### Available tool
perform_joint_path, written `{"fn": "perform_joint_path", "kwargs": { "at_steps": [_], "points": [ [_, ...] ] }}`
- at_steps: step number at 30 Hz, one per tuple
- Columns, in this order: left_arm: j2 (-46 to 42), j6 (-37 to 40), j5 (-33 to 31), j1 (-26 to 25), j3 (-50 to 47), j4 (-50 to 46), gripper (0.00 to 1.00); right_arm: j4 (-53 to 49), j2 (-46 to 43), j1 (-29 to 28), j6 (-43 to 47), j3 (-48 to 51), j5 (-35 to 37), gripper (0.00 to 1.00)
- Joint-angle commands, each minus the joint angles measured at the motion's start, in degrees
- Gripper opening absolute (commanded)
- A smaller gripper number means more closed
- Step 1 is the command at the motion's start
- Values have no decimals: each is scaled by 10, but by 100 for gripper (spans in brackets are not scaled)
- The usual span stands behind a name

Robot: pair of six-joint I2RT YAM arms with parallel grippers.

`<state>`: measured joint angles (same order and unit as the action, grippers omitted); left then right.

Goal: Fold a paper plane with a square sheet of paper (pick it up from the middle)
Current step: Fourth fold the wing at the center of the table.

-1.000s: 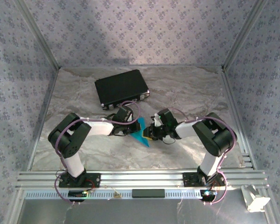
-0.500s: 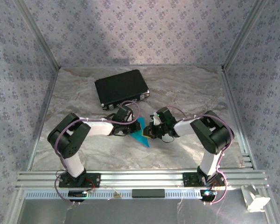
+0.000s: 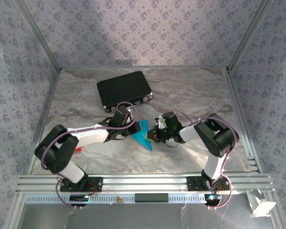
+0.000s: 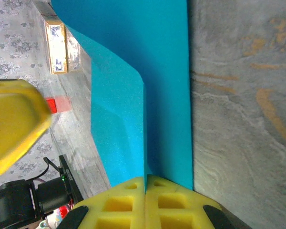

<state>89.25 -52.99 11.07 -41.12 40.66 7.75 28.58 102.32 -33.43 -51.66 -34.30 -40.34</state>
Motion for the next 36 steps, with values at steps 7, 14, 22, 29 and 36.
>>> {"fn": "perform_joint_path", "kwargs": {
  "at_steps": [7,14,22,29,36],
  "points": [
    [41,-19,-9,4,-14,-26,6,-19,11,6,-12,24,18,0],
    [53,-25,-12,4,-30,-32,4,-24,16,6,-16,23,23,0],
    [47,-25,-20,2,-38,-40,3,-20,15,7,-23,29,26,0],
    [23,-11,-19,-2,-11,-44,4,-10,11,6,-27,35,29,0],
    [29,-1,-13,-3,7,-57,4,-3,7,5,-28,41,28,0]
  ]
}}
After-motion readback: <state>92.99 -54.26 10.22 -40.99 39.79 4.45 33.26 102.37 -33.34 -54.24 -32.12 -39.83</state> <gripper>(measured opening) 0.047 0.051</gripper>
